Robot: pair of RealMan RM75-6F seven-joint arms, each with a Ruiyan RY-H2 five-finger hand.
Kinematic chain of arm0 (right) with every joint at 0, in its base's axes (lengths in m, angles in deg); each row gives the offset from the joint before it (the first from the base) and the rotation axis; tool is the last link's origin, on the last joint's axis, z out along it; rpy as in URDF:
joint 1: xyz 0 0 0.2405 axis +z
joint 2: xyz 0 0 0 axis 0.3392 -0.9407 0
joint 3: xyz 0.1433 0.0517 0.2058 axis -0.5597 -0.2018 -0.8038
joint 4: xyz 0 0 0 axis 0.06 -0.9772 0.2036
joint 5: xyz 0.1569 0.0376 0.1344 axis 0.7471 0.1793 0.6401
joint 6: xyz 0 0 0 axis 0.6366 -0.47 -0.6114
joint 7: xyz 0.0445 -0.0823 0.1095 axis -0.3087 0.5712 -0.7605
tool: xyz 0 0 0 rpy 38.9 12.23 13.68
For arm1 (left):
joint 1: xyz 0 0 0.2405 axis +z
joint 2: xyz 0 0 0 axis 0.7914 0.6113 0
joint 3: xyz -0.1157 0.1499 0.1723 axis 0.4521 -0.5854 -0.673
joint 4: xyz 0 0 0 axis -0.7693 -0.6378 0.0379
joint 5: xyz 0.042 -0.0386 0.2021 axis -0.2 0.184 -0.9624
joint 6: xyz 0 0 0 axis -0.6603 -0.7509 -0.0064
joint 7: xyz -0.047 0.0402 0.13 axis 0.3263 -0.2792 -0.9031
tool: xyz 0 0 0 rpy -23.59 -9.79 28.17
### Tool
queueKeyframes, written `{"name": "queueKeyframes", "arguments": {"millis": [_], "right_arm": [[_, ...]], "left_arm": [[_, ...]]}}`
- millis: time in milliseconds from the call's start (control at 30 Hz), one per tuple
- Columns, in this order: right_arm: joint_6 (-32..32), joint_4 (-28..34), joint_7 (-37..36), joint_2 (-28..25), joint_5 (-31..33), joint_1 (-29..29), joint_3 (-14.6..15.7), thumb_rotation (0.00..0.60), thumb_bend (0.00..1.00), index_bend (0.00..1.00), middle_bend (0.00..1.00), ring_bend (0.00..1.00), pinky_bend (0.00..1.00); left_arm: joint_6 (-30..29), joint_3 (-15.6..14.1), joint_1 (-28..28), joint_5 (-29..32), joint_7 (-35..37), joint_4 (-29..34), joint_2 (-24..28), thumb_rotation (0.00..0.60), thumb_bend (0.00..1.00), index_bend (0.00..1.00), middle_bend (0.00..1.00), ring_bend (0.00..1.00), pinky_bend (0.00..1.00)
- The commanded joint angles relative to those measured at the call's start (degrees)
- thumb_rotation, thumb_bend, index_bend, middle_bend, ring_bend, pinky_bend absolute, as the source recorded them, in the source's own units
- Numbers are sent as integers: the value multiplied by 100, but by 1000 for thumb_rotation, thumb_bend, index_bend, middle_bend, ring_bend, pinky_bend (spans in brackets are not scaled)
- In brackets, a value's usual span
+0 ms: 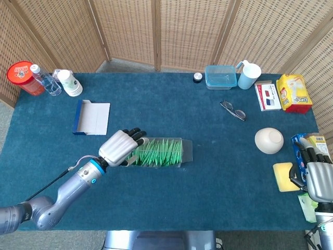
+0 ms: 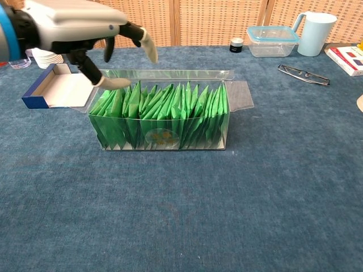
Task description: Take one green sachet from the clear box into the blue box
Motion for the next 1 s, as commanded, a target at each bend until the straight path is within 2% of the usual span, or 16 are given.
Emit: {"name": "queueKeyframes", "arguments": {"millis": [33,600,767,900,1000], "right_arm": [[-13,-22,-30,5,6,-16,0,274,718,134,144,180,289],[-48,-60,-69,10,22,-69,-9,273,718,134,144,180,289],[-29,-51,-47,18,16,-56,-16,273,718,134,144,180,289],[-11,-43,-40,43,24,-52,-15,315,718,134,144,181,289],[-7,-40,-35,65,51,-64,-11,319,718,134,144,181,289]], "left_arm": [[111,1,-143,96,4,-47,-26,527,375,272,194,172,422],[379,-99,-722,848,-19,-468,-146,512,421,287,193,172,422],[374,-145,-822,1006,32,-629,-208,503,488,314,193,172,422],[476,-96,-918,1215,261,-734,-229,494,566,328,193,172,422],[515,-73,-968,1275,383,-784,-211,492,574,328,192,172,422]]}}
